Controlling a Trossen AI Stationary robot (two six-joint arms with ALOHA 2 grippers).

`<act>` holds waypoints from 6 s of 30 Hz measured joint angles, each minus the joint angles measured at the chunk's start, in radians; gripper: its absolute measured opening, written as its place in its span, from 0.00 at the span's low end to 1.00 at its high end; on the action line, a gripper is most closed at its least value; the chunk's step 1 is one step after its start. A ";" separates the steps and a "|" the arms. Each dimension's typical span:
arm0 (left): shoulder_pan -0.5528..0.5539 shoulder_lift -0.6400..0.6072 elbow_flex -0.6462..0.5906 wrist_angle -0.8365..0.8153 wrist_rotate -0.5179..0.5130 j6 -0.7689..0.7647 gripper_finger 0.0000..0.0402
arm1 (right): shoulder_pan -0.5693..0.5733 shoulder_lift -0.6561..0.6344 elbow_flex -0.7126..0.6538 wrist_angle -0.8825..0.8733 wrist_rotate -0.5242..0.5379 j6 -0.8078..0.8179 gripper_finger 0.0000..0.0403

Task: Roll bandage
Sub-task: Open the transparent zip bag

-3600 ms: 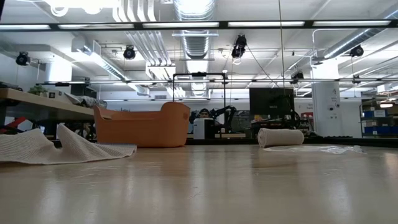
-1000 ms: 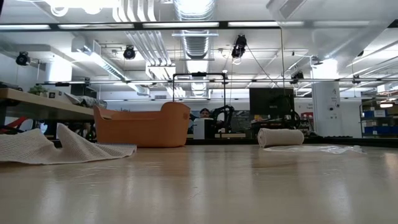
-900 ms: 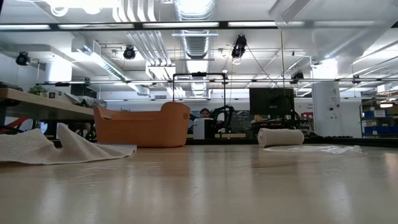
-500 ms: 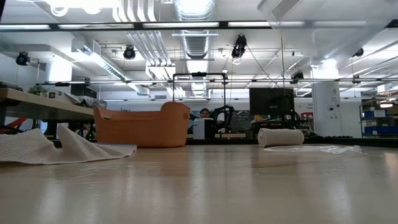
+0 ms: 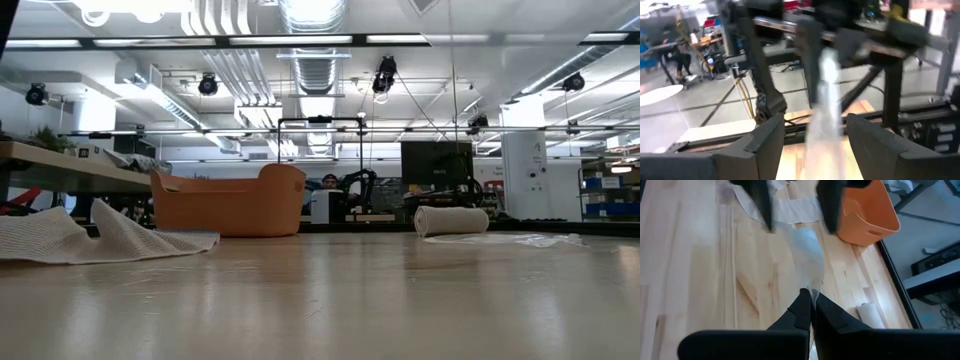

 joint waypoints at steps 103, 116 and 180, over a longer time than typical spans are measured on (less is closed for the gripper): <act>-0.040 -0.055 0.035 -0.229 0.001 0.102 0.00 | 0.112 -0.037 -0.016 0.417 0.283 -0.535 0.00; -0.040 -0.055 0.035 -0.228 0.000 0.102 0.00 | 0.210 -0.229 -0.379 0.508 0.348 -0.362 0.00; 0.024 -0.053 -0.281 0.433 -0.052 -0.029 0.00 | 0.131 -0.553 -0.813 1.229 0.304 -0.636 0.27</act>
